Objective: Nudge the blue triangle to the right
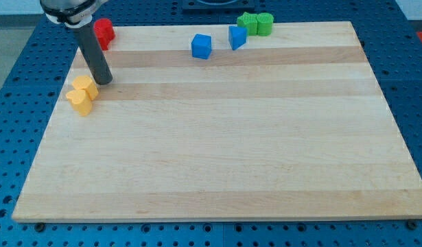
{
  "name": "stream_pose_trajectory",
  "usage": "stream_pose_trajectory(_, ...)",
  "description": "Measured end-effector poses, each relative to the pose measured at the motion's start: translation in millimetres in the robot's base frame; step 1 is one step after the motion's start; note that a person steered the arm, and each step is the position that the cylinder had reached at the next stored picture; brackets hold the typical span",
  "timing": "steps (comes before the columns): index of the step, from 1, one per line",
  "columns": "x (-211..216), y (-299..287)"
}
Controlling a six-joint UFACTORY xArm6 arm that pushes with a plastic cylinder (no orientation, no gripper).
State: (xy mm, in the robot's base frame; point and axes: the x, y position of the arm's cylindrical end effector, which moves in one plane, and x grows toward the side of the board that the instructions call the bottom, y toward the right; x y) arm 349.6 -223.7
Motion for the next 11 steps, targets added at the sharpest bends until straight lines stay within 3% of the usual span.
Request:
stream_pose_trajectory(6,-23.0,102.6)
stream_pose_trajectory(9,-118.4,105.5)
stream_pose_trajectory(11,-126.6,202.8)
